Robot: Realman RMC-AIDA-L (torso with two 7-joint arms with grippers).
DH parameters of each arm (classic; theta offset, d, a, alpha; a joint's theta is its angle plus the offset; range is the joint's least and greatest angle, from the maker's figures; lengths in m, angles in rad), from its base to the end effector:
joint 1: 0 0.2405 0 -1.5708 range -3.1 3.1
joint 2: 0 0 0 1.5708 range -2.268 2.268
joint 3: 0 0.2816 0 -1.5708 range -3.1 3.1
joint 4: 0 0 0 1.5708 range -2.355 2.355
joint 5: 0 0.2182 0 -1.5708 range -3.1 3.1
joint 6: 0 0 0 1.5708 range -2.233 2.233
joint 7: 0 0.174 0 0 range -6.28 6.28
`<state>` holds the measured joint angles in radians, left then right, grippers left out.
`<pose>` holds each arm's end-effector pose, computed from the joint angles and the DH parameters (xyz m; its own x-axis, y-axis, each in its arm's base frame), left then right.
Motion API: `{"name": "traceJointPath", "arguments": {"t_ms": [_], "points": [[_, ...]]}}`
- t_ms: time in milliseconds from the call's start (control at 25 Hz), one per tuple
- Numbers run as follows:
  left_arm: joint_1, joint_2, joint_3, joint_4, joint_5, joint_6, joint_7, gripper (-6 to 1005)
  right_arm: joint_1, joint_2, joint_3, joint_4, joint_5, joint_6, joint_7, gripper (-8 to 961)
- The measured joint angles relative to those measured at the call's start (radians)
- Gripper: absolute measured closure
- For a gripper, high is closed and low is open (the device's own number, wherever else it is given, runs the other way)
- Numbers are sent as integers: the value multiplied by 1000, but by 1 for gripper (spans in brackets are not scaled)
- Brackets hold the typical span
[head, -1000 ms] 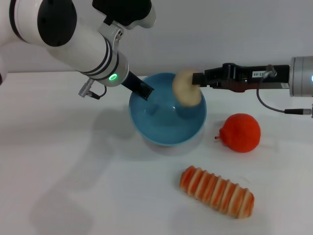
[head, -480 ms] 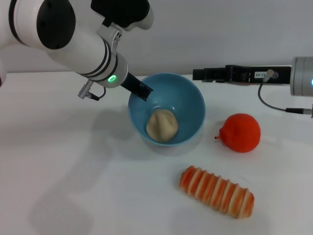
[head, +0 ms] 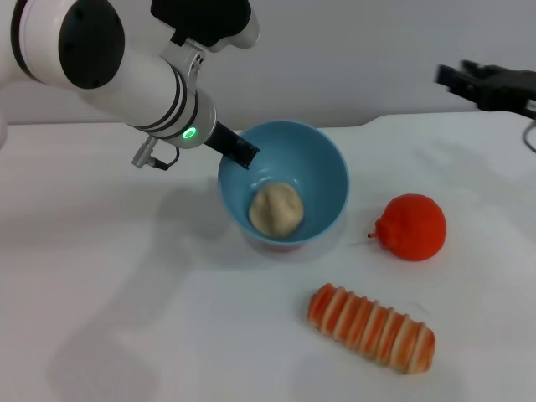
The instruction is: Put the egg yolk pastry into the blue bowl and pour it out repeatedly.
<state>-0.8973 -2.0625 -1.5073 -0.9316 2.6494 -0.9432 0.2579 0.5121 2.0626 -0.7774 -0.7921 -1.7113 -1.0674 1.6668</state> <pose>-0.1522 0.4769 -0.0985 0.8042 0.5943 -0.0027 0.4590 -0.6241 -0.6323 0.2848 0.4445 0.0325 0.5951 -0.3508 -0.7231 -0.7673 -0.5154 -0.3815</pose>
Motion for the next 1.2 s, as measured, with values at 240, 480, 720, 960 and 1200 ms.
{"name": "traceJointPath", "arguments": {"t_ms": [240,480,720,960,1200], "points": [[-1,-1,7,0,0,31,3,999,-68,12,-1,26,59,101,-218,495],[10,-4,10,-4,0,66,4,999,-124,15,3,74,262,213,-306,485],[18,-6,15,-18,0,93,4,999,-130,15,2,228,582,240,-725,326],[15,-4,40,-37,0,131,4,999,-139,8,1,267,653,233,-779,269],[49,-1,104,-115,9,272,5,999,-142,9,6,314,653,236,-817,267]]}}
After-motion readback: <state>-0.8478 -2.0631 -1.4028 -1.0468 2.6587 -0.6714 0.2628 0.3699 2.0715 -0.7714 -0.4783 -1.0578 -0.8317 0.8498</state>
